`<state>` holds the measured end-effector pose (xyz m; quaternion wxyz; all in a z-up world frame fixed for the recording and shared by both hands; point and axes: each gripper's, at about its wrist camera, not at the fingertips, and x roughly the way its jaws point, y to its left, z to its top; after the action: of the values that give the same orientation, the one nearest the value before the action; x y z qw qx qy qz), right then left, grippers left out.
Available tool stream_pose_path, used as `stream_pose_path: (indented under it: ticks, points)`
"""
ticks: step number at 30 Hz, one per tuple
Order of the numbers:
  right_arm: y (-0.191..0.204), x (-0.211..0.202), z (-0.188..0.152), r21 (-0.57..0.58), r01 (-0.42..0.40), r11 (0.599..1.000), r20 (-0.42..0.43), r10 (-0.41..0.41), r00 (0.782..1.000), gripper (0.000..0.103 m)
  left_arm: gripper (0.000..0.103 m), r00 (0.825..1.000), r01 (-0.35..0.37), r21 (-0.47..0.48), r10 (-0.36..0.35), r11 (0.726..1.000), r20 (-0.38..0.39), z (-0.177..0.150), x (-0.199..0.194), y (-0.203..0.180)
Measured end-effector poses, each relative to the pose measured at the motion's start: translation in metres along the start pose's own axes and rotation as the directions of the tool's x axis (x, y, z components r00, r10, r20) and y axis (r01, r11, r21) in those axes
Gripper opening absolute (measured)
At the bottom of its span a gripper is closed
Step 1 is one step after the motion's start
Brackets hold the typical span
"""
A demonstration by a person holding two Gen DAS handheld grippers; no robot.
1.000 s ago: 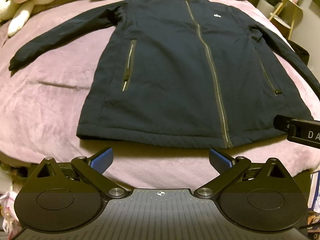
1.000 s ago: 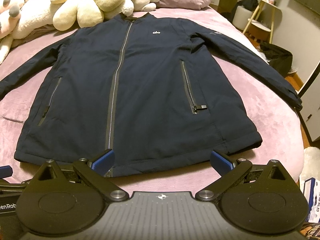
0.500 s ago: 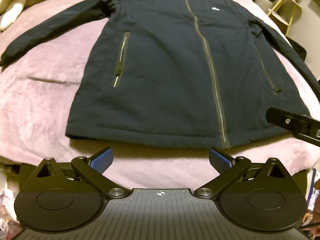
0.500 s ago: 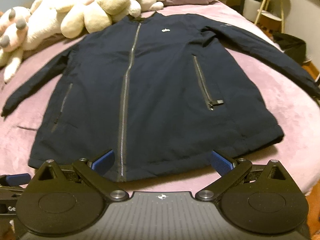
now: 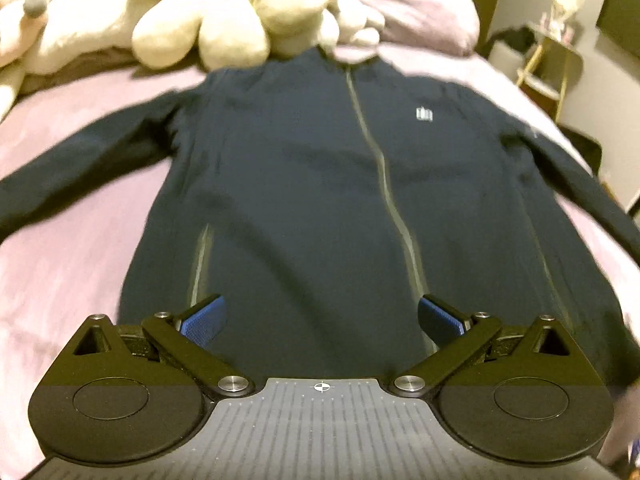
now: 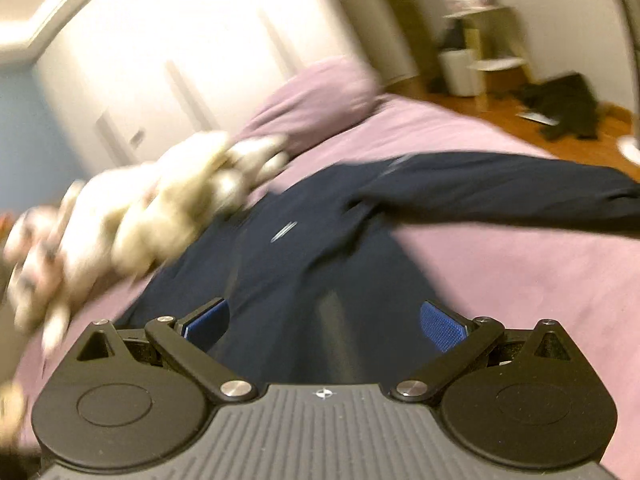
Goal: Fold large clothes
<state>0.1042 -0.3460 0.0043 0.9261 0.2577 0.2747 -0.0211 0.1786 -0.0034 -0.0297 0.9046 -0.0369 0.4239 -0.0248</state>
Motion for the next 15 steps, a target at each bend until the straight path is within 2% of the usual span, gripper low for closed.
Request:
stream_pose_path:
  ticks: [2,4,6,8,9,10,11,12,13,15]
  points:
    - [-0.041,0.016,0.024,0.106,0.024,0.994,0.048,-0.030,0.998,0.102,0.103,0.999,-0.034,-0.016,0.035,0.999,0.023,0.012,0.019,-0.002]
    - [-0.085,0.032,0.036,0.252,0.098,0.963,0.074,-0.120,0.990,0.102,0.103,0.998,-0.051,-0.029,0.052,0.998,0.033,0.020,0.039,-0.003]
    - [-0.137,0.047,0.041,0.452,0.106,0.885,0.079,-0.158,0.984,0.101,0.103,0.998,-0.054,-0.053,0.056,0.997,0.035,0.020,0.054,0.001]
    - [-0.181,0.057,0.037,0.634,0.101,0.767,0.070,-0.187,0.980,0.100,0.103,0.998,-0.061,-0.079,0.063,0.995,0.015,0.019,0.066,0.006]
    - [-0.199,0.062,0.034,0.692,0.088,0.716,0.075,-0.193,0.978,0.099,0.103,0.998,-0.068,-0.093,0.068,0.993,-0.009,0.019,0.073,0.008]
    - [-0.213,0.067,0.030,0.733,0.084,0.675,0.076,-0.204,0.976,0.094,0.103,0.997,-0.074,-0.102,0.070,0.992,-0.036,0.017,0.081,0.009]
    - [-0.224,0.072,0.027,0.760,0.076,0.646,0.079,-0.208,0.975,0.094,0.103,0.996,-0.079,-0.107,0.073,0.991,-0.059,0.016,0.087,0.011]
    - [-0.232,0.076,0.027,0.777,0.053,0.627,0.097,-0.203,0.974,0.094,0.103,0.995,-0.078,-0.104,0.072,0.991,-0.065,0.013,0.091,0.013]
    - [-0.235,0.081,0.029,0.774,0.047,0.631,0.107,-0.204,0.973,0.092,0.103,0.996,-0.078,-0.092,0.073,0.993,-0.056,0.010,0.091,0.013]
    - [-0.237,0.087,0.039,0.745,0.075,0.663,0.120,-0.243,0.962,0.064,0.103,0.997,-0.075,-0.056,0.073,0.996,-0.038,0.009,0.092,0.012]
